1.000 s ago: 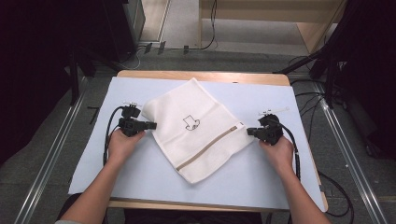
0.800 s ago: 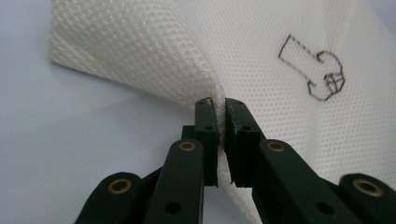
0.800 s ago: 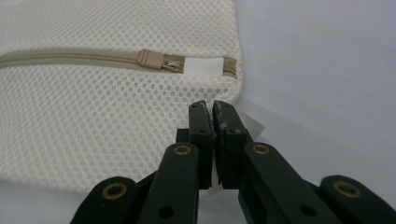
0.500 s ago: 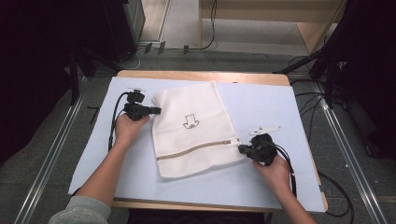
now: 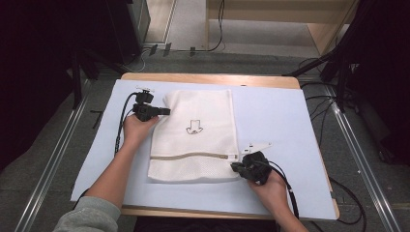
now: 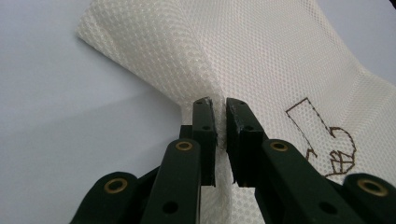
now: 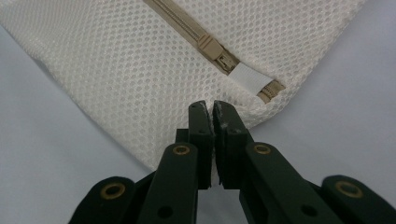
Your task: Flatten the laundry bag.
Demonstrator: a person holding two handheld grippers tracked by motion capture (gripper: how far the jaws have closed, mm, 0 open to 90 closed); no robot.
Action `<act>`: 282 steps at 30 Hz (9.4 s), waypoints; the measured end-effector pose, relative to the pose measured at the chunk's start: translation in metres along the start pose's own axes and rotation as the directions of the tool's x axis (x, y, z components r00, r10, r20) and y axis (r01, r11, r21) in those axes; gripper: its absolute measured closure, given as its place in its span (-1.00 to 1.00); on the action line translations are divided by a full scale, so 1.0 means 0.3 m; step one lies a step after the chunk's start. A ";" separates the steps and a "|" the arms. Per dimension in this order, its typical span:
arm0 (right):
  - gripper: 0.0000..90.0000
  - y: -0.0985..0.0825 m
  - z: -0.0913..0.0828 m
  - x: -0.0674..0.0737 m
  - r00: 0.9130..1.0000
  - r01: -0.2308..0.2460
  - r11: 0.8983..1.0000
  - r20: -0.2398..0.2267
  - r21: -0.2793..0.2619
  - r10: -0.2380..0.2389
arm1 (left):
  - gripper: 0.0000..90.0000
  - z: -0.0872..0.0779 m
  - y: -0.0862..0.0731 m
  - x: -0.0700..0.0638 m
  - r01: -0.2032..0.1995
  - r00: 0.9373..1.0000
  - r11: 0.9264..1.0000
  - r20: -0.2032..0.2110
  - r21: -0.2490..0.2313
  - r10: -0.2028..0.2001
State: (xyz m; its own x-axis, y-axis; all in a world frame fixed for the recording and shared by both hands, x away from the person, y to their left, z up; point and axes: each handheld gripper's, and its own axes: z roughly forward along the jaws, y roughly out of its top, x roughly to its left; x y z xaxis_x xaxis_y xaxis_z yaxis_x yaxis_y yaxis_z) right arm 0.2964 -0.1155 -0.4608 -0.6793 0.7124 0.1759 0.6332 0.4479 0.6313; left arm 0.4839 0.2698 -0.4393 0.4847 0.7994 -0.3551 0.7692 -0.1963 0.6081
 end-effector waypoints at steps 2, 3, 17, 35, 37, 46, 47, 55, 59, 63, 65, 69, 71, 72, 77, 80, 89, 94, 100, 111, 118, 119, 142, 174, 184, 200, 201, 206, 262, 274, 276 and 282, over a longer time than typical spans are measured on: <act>0.95 -0.003 0.001 0.000 1.000 0.007 1.000 -0.003 0.001 -0.007 | 0.84 0.004 0.002 -0.003 -0.004 1.000 1.000 -0.010 0.002 0.004; 0.93 -0.005 0.002 0.001 1.000 0.001 1.000 0.000 0.005 -0.001 | 0.83 0.006 0.002 -0.002 -0.003 1.000 1.000 -0.008 0.002 0.003; 0.62 0.001 -0.081 -0.042 1.000 -0.024 0.995 0.012 -0.102 0.025 | 0.12 -0.063 0.004 0.010 -0.023 0.997 1.000 -0.077 -0.006 0.023; 0.67 0.051 -0.040 -0.103 0.985 -0.165 0.983 0.036 -0.083 0.168 | 0.16 -0.133 -0.044 -0.235 -0.189 0.982 0.982 0.010 -0.008 0.189; 0.70 0.058 -0.029 -0.104 0.984 -0.172 0.982 0.037 -0.072 0.175 | 0.17 -0.129 -0.056 -0.258 -0.198 0.980 0.980 0.025 0.002 0.198; 1.00 0.073 -0.003 -0.103 0.986 -0.163 0.986 0.025 -0.044 0.164 | 0.19 -0.118 -0.108 -0.365 -0.230 0.968 0.973 0.112 0.020 0.227; 1.00 0.075 0.000 -0.102 0.987 -0.156 0.987 0.021 -0.037 0.157 | 0.19 -0.111 -0.114 -0.381 -0.241 0.964 0.970 0.121 0.030 0.236; 1.00 0.088 0.033 -0.084 0.990 -0.138 0.990 0.024 0.000 0.138 | 0.21 -0.063 -0.130 -0.475 -0.301 0.944 0.951 0.165 0.068 0.287; 1.00 0.081 0.040 -0.087 0.991 -0.128 0.992 0.027 0.005 0.128 | 0.22 -0.037 -0.133 -0.515 -0.330 0.932 0.941 0.187 0.076 0.311; 1.00 0.075 0.057 -0.080 0.994 -0.102 0.995 0.040 0.007 0.102 | 0.31 -0.012 -0.137 -0.549 -0.357 0.918 0.931 0.217 0.082 0.333; 1.00 0.076 0.062 -0.079 0.995 -0.096 0.995 0.038 0.001 0.096 | 0.35 0.006 -0.141 -0.570 -0.371 0.911 0.923 0.231 0.100 0.342; 1.00 0.071 0.061 -0.080 0.995 -0.096 0.995 0.033 -0.006 0.096 | 0.41 0.044 -0.150 -0.600 -0.378 0.909 0.915 0.245 0.139 0.338; 1.00 0.069 0.062 -0.078 0.995 -0.089 0.996 0.037 -0.013 0.090 | 0.46 0.059 -0.155 -0.611 -0.386 0.904 0.910 0.258 0.150 0.341; 1.00 0.069 0.062 -0.076 0.995 -0.089 0.996 0.038 -0.014 0.090 | 0.47 0.068 -0.158 -0.618 -0.392 0.902 0.906 0.257 0.156 0.346; 1.00 0.067 0.061 -0.074 0.996 -0.071 0.997 0.048 -0.016 0.071 | 0.70 0.113 -0.173 -0.635 -0.391 0.901 0.897 0.283 0.206 0.328; 1.00 0.068 0.061 -0.071 0.997 -0.060 0.998 0.050 -0.014 0.061 | 0.78 0.138 -0.182 -0.645 -0.394 0.900 0.891 0.290 0.224 0.325; 1.00 0.068 0.061 -0.066 0.997 -0.045 0.999 0.060 -0.015 0.045 | 0.80 0.198 -0.195 -0.657 -0.365 0.915 0.892 0.280 0.268 0.290; 1.00 0.067 0.061 -0.064 0.997 -0.038 0.999 0.065 -0.015 0.039 | 0.79 0.214 -0.196 -0.651 -0.324 0.923 0.908 0.297 0.266 0.242; 1.00 0.067 0.062 -0.061 0.997 -0.038 0.999 0.068 -0.017 0.039 | 0.79 0.230 -0.197 -0.658 -0.304 0.925 0.915 0.314 0.266 0.216; 1.00 0.066 0.062 -0.061 0.997 -0.030 0.999 0.068 -0.020 0.031 | 0.69 0.213 -0.178 -0.621 -0.261 0.941 0.920 0.290 0.292 0.175; 1.00 0.066 0.062 -0.060 0.997 -0.029 0.999 0.071 -0.019 0.030 | 0.60 0.229 -0.181 -0.625 -0.232 0.950 0.926 0.272 0.297 0.151; 1.00 0.066 0.062 -0.060 0.997 -0.030 0.999 0.070 -0.019 0.031 | 0.62 0.232 -0.180 -0.623 -0.229 0.950 0.927 0.277 0.297 0.146; 1.00 0.065 0.062 -0.057 0.997 -0.035 0.999 0.075 -0.019 0.037 | 0.84 0.262 -0.162 -0.632 -0.213 0.947 0.925 0.300 0.315 0.115; 1.00 0.060 0.067 -0.049 0.997 -0.065 0.998 0.050 -0.025 0.066 | 0.97 0.260 -0.188 -0.638 -0.162 0.950 0.938 0.305 0.305 0.065; 1.00 0.052 0.069 -0.037 0.997 -0.033 0.999 0.075 -0.038 0.036 | 0.98 0.256 -0.188 -0.628 -0.158 0.949 0.938 0.309 0.308 0.059; 1.00 0.048 0.069 -0.029 0.994 -0.042 0.998 0.095 -0.046 0.046 | 0.77 0.250 -0.211 -0.635 -0.123 0.942 0.945 0.335 0.303 0.015; 1.00 0.048 0.069 -0.028 0.994 -0.044 0.998 0.097 -0.046 0.048 | 0.79 0.249 -0.211 -0.638 -0.141 0.946 0.945 0.321 0.296 0.041; 1.00 0.048 0.069 -0.026 0.994 -0.047 0.998 0.101 -0.046 0.051 | 0.96 0.257 -0.209 -0.628 -0.134 0.946 0.943 0.322 0.305 0.030; 1.00 0.043 0.068 -0.027 0.994 -0.033 0.998 0.106 -0.052 0.038 | 0.99 0.138 -0.188 -0.522 -0.182 0.964 0.919 0.248 0.350 0.097; 1.00 0.041 0.067 -0.028 0.994 -0.036 0.998 0.105 -0.054 0.042 | 0.99 0.121 -0.188 -0.491 -0.154 0.966 0.922 0.251 0.354 0.065; 1.00 0.041 0.066 -0.027 0.993 -0.031 0.998 0.108 -0.052 0.037 | 0.99 0.114 -0.188 -0.483 -0.158 0.967 0.920 0.245 0.359 0.071; 1.00 0.040 0.066 -0.028 0.994 -0.031 0.998 0.106 -0.054 0.037 | 0.99 0.109 -0.189 -0.480 -0.168 0.966 0.916 0.247 0.365 0.079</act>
State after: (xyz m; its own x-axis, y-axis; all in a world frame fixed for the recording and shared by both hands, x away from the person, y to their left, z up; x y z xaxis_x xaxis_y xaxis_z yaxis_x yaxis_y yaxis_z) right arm 0.3172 -0.1052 -0.4697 -0.6125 0.7816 0.1179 0.6332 0.3958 0.6651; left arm 0.3840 0.1473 -0.4458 0.6319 0.6162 -0.4701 0.7747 -0.5215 0.3576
